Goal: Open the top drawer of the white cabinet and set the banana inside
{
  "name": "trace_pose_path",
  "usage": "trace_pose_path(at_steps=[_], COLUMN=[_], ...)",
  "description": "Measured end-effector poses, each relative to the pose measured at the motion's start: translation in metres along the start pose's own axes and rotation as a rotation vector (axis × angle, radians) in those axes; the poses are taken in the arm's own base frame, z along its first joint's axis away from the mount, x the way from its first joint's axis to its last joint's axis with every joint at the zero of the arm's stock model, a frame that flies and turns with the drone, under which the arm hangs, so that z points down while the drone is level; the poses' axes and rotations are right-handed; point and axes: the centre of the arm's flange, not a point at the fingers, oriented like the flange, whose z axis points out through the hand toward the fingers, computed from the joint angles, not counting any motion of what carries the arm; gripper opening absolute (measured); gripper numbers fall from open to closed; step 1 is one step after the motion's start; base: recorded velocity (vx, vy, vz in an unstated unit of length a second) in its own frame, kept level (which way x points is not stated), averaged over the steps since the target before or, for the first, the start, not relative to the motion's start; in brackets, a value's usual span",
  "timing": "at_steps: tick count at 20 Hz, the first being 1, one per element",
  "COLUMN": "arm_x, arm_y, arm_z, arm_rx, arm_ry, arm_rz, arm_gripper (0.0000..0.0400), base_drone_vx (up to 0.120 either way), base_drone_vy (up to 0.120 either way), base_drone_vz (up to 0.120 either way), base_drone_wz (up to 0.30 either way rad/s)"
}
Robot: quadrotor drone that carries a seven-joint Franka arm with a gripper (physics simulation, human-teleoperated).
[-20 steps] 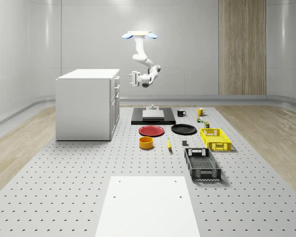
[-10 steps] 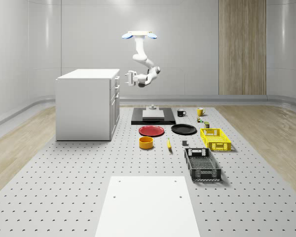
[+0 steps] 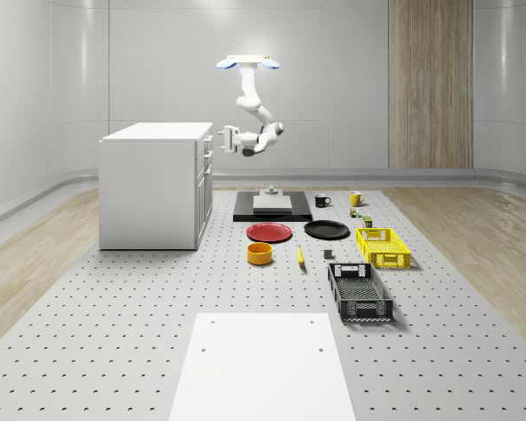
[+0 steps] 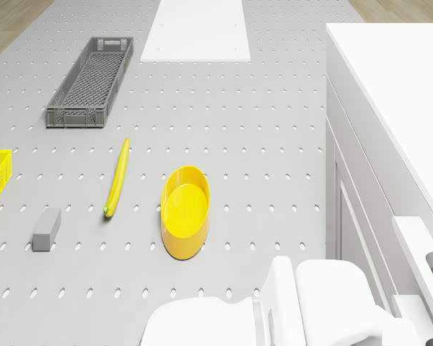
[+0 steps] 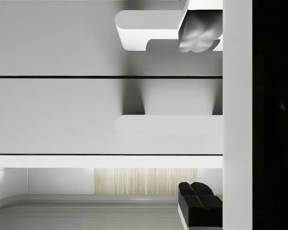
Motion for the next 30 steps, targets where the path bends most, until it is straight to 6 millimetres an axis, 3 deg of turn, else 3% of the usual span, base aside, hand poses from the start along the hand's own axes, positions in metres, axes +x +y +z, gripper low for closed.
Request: trace_pose_path(at_steps=[13,24,25,26,28,30], arm_x=[0.003,0.003,0.003,0.003,0.003,0.004], arm_y=[-0.003,-0.003,-0.003,-0.003,-0.003,-0.003], arm_z=[0.047,0.071,0.072,0.073,0.074,0.075], arm_rx=[0.0,0.0,0.0,0.0,0.0,-0.001], arm_ry=[-0.001,-0.001,-0.001,-0.001,-0.001,0.0], arm_rz=[0.0,0.0,0.0,0.0,0.0,-0.008], arm_gripper=[0.04,0.04,0.0377,0.0317,0.0233,0.0193], base_drone_vx=[0.0,0.0,0.0,0.0,0.0,0.0], base_drone_vy=[0.0,0.0,0.0,0.0,0.0,0.0], base_drone_vz=[0.0,0.0,0.0,0.0,0.0,0.0], base_drone_wz=[0.0,0.0,0.0,0.0,0.0,0.0])
